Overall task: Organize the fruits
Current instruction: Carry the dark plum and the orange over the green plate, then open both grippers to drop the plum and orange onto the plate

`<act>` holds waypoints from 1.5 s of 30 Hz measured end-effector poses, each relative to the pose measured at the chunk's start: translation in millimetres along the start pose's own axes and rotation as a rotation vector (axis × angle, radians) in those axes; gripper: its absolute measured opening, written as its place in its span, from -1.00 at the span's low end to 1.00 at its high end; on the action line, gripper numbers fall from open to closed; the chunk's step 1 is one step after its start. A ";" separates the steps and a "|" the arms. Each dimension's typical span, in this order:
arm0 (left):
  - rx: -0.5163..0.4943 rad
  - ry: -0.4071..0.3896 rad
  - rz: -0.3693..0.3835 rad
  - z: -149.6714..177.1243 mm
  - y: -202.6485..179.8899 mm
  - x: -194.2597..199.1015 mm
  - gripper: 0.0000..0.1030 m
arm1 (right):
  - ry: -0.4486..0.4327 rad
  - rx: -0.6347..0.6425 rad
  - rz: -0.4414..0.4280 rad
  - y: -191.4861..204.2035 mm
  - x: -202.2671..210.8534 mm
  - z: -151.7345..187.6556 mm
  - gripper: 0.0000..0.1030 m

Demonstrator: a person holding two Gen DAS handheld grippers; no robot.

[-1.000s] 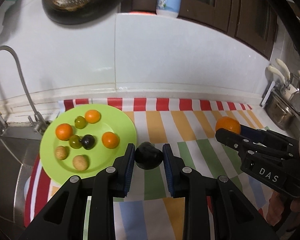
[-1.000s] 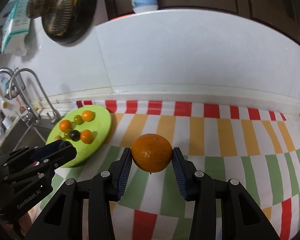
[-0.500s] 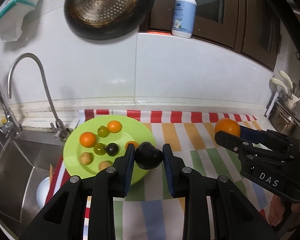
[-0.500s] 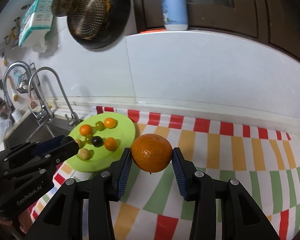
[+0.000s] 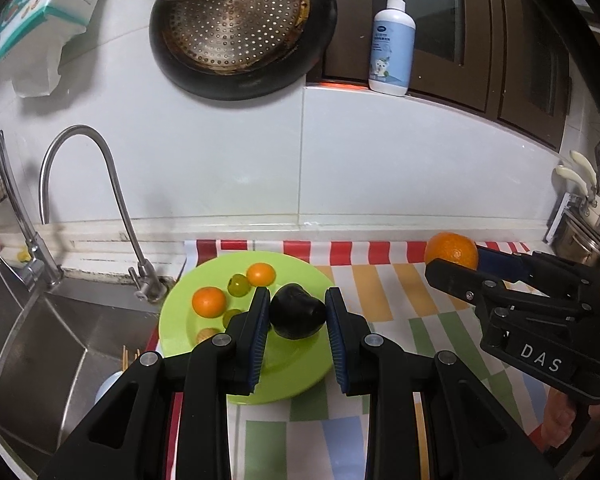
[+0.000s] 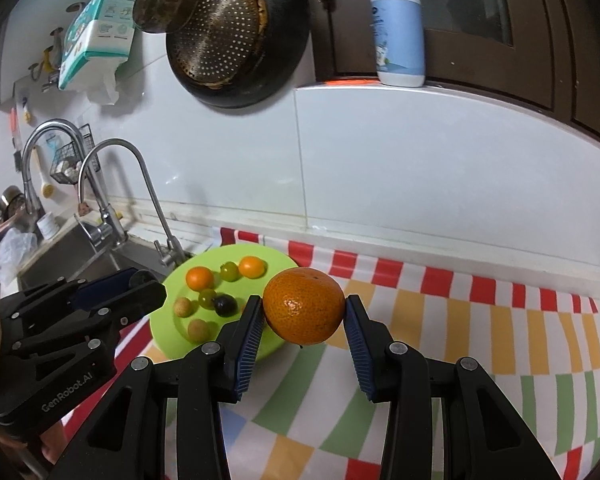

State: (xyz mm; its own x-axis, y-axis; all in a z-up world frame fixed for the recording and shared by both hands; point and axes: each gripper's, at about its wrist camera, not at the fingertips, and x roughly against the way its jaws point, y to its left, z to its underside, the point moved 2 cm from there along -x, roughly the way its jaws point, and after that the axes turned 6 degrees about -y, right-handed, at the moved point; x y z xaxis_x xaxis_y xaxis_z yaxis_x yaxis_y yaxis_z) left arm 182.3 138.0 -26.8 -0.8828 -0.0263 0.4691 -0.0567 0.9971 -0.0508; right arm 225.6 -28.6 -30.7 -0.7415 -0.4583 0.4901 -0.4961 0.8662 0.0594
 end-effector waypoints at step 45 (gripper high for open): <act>-0.071 0.184 -0.051 15.5 61.5 -143.0 -0.34 | 0.188 0.076 -0.194 28.6 -171.3 11.3 -0.18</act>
State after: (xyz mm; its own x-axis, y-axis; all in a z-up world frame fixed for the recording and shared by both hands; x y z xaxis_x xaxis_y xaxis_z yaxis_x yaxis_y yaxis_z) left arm 297.8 202.0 -110.7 -0.7791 -0.0696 0.6230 -0.0603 0.9975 0.0361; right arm 333.3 72.4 -122.9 -0.5358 -0.5628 0.6295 -0.6582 0.7454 0.1062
